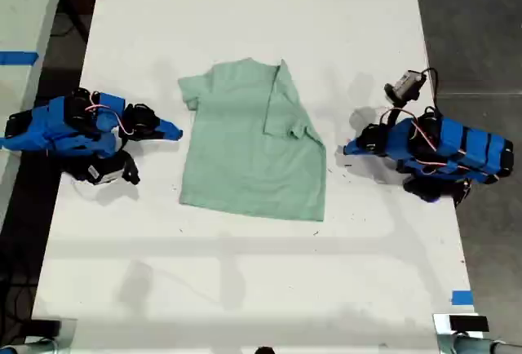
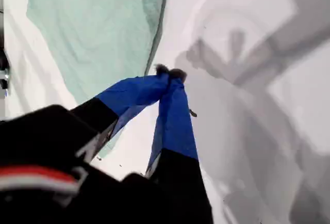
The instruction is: Fold t shirt
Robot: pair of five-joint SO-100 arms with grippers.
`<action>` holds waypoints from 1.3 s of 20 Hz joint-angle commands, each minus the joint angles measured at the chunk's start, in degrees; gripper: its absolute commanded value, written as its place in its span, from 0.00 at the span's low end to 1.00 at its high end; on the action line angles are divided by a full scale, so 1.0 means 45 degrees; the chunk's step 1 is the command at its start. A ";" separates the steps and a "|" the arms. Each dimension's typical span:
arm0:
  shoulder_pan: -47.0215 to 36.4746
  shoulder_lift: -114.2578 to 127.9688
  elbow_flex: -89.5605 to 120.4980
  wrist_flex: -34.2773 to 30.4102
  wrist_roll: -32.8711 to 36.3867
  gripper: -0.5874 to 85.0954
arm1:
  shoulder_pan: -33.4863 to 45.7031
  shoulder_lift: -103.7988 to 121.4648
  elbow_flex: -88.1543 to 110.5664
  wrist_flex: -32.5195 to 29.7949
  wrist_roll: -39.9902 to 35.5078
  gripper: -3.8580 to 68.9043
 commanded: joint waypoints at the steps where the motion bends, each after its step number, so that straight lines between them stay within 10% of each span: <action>1: 0.0059 0.0078 0.0176 -0.0469 -0.0234 0.01 | 0.0000 0.0176 0.0664 -0.0430 -0.0215 0.03; 26: 0.0410 0.0078 0.0176 -0.0664 -0.0352 0.01 | 0.0039 0.0176 0.0664 -0.0430 -0.0215 0.03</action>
